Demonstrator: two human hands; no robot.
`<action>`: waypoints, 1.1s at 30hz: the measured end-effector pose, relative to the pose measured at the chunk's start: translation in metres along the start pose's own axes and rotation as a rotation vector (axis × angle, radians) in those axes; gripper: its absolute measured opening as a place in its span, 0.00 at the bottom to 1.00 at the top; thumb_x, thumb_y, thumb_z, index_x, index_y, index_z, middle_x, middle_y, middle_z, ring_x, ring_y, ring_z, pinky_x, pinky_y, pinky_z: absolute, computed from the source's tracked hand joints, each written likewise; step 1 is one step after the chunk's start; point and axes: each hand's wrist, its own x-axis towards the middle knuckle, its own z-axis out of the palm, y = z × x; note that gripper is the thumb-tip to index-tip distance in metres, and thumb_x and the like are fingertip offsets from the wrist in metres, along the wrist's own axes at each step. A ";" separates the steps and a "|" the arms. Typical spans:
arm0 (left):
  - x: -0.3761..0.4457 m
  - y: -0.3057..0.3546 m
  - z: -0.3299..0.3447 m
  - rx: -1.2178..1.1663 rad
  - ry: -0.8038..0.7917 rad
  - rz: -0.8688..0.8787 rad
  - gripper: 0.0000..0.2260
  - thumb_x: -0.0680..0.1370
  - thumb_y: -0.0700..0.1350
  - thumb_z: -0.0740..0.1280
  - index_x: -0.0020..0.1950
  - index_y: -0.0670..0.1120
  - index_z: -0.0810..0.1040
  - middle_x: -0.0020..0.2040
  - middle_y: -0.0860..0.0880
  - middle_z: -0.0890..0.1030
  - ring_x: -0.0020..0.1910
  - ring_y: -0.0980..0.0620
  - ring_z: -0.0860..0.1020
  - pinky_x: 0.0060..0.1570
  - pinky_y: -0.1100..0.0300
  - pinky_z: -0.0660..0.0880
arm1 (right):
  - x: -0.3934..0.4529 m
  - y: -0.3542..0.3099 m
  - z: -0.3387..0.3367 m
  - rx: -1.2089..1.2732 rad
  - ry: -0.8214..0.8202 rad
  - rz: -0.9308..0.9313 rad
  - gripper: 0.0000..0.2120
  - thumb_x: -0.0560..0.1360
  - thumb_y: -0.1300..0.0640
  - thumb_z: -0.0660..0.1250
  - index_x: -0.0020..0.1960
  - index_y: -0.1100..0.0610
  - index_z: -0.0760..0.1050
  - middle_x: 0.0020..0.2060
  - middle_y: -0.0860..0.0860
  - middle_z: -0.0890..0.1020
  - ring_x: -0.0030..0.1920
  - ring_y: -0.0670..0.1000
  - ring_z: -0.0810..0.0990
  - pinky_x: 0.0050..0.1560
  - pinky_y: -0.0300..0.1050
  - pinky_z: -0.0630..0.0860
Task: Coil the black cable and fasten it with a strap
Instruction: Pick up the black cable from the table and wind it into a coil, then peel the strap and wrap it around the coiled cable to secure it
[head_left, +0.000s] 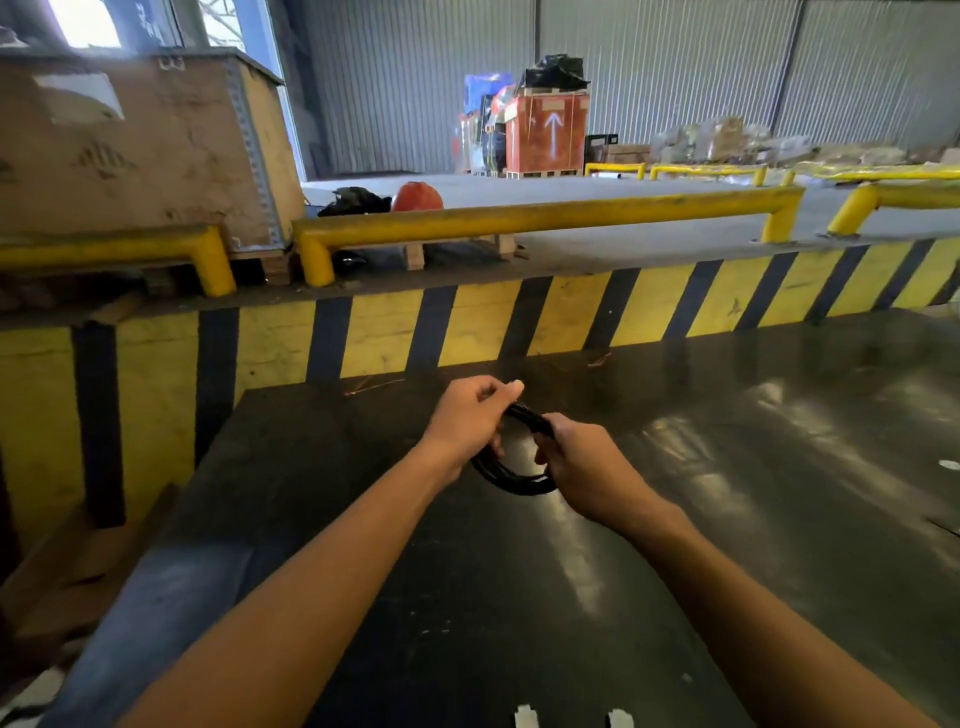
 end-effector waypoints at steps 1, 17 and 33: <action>0.002 -0.001 0.001 0.075 -0.062 -0.045 0.13 0.80 0.49 0.62 0.42 0.42 0.78 0.32 0.47 0.75 0.25 0.53 0.74 0.35 0.56 0.74 | 0.002 0.007 0.002 -0.016 -0.013 0.002 0.08 0.79 0.57 0.57 0.51 0.57 0.74 0.43 0.55 0.82 0.43 0.54 0.81 0.46 0.53 0.79; -0.055 -0.124 -0.007 0.598 0.177 -0.439 0.10 0.70 0.44 0.71 0.51 0.47 0.80 0.39 0.48 0.80 0.33 0.53 0.76 0.36 0.59 0.73 | -0.036 0.117 0.144 0.392 -0.814 0.165 0.24 0.72 0.47 0.69 0.65 0.55 0.69 0.50 0.51 0.80 0.51 0.50 0.80 0.51 0.43 0.76; -0.055 -0.124 -0.023 0.788 -0.151 -0.447 0.09 0.75 0.44 0.68 0.52 0.46 0.85 0.48 0.47 0.86 0.34 0.58 0.77 0.39 0.64 0.76 | -0.016 0.124 0.156 0.199 -0.682 -0.031 0.06 0.74 0.63 0.65 0.43 0.54 0.78 0.39 0.52 0.82 0.39 0.46 0.81 0.39 0.37 0.76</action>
